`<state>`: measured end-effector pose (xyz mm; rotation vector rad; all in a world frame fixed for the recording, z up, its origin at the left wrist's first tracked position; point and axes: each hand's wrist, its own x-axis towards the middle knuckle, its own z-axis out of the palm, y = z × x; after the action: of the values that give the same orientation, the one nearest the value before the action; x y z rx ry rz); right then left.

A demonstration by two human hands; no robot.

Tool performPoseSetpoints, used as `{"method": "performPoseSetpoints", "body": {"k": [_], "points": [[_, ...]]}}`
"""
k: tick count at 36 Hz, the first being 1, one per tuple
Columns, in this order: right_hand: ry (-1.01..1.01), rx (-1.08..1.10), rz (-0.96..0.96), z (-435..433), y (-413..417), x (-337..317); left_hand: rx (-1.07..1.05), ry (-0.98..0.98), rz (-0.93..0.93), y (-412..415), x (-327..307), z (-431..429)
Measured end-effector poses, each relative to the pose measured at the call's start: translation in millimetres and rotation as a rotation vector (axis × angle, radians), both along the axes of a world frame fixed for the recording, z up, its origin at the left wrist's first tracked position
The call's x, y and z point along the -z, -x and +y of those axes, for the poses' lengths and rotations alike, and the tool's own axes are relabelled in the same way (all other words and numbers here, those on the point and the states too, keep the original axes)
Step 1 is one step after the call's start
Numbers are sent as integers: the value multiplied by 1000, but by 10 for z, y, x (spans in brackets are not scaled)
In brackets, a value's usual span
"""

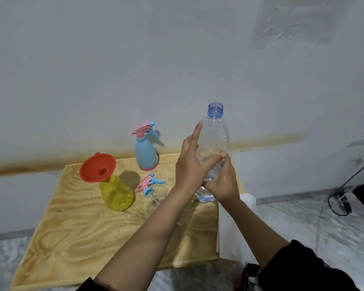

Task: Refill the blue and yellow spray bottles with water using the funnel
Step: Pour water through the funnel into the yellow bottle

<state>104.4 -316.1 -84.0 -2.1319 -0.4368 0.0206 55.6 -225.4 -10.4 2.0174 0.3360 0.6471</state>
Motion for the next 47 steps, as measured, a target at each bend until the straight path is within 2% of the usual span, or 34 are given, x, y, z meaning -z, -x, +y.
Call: {"method": "performPoseSetpoints", "body": {"k": [12, 28, 47], "points": [[16, 15, 32, -90, 69, 112, 44, -109, 32, 93, 143, -85], [-12, -5, -4, -126, 132, 109, 177, 38, 8, 172, 187, -61], [-25, -25, 74, -201, 85, 107, 261, 32, 23, 183, 139, 66]]}}
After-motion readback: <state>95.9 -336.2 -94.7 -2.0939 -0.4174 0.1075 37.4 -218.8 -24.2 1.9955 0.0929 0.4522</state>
